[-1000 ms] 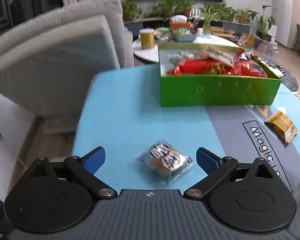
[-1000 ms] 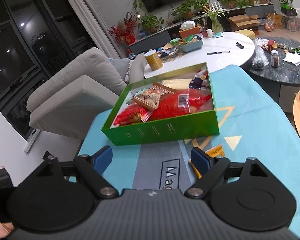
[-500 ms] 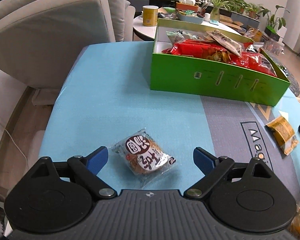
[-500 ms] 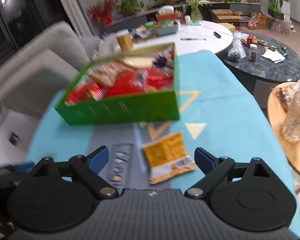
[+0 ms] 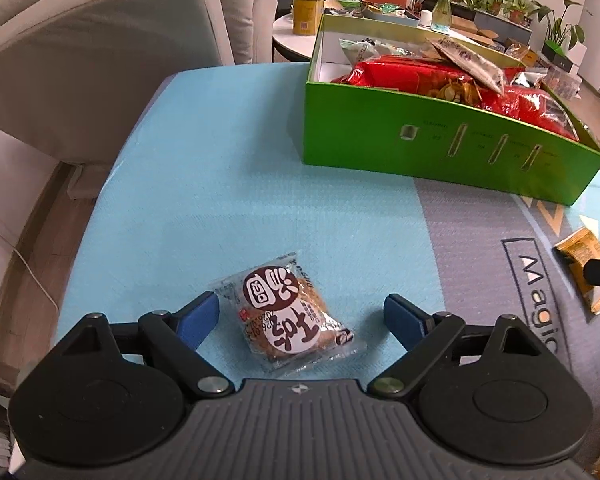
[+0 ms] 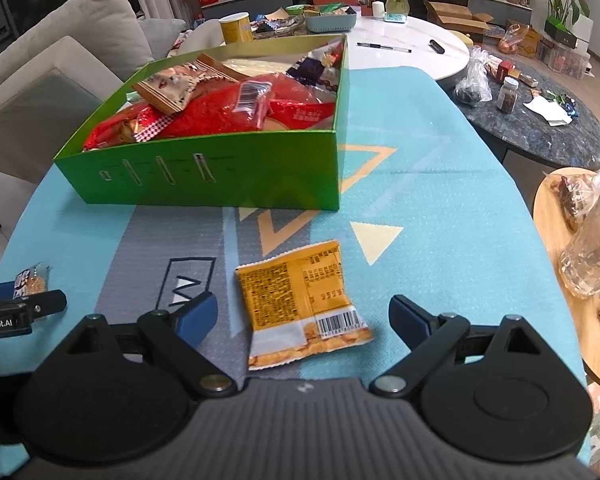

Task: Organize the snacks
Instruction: 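Grasp the round cookie with the left tool while the right tool grasps the yellow packet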

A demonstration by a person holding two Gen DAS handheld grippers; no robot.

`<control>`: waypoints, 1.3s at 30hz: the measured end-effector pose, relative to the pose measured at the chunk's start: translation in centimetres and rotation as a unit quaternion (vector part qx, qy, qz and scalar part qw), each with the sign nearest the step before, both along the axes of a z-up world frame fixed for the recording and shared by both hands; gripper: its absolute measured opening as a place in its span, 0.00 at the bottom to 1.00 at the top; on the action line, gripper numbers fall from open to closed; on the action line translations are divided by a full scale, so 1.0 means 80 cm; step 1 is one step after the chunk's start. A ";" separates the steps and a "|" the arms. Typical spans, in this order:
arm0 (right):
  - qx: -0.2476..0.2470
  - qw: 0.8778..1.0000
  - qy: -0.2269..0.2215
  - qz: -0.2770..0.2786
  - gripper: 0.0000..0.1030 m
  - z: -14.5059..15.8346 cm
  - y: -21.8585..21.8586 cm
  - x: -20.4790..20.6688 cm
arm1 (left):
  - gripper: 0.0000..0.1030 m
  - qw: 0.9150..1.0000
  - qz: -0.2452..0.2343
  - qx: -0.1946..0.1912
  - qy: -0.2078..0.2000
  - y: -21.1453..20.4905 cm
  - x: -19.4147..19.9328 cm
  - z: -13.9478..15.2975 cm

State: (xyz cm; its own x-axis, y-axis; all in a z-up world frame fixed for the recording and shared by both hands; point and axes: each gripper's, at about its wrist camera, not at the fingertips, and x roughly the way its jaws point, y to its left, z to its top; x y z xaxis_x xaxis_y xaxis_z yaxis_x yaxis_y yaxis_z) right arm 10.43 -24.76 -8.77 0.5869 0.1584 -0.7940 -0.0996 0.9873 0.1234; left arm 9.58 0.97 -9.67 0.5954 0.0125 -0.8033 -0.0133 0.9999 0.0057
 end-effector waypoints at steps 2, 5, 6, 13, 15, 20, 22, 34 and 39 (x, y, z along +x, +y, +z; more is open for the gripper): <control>0.001 1.000 0.002 0.001 0.81 -0.001 0.002 0.004 | 0.85 1.000 -0.002 0.004 -0.003 -0.002 0.000 0.000; 0.001 1.000 0.003 0.005 0.81 -0.003 0.003 0.005 | 0.85 1.000 -0.001 0.006 -0.007 -0.004 0.000 -0.001; -0.001 1.000 0.003 0.007 0.81 -0.004 0.004 0.005 | 0.85 1.000 0.000 0.006 -0.008 -0.004 0.000 -0.001; -0.015 1.000 0.003 0.011 0.80 -0.009 0.009 0.007 | 0.74 1.000 -0.005 0.004 -0.015 -0.006 -0.003 0.002; -0.020 1.000 -0.001 0.013 0.80 -0.009 0.011 0.006 | 0.71 1.000 -0.009 0.004 -0.017 -0.006 -0.005 0.003; -0.024 0.999 -0.011 0.022 0.80 -0.004 0.013 0.000 | 0.59 0.999 -0.020 0.003 -0.028 -0.007 -0.012 0.005; -0.017 0.999 -0.010 0.027 0.80 -0.002 0.014 -0.002 | 0.50 0.999 -0.028 0.001 -0.030 -0.009 -0.015 0.007; 0.017 0.998 -0.047 0.034 0.80 0.030 0.026 -0.025 | 0.35 0.997 -0.060 -0.023 -0.030 -0.012 -0.034 0.013; 0.023 0.997 -0.057 0.036 0.80 0.039 0.028 -0.033 | 0.34 0.996 -0.075 -0.026 -0.035 -0.013 -0.043 0.017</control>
State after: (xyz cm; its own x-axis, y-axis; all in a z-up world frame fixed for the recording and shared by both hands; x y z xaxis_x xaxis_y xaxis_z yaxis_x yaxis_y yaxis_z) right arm 7.82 -22.54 -5.61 0.6588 0.2384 -0.7135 -0.1858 0.9706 0.1527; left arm 6.11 -0.10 -8.29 0.6417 -0.1220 -0.7572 0.1378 0.9895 -0.0426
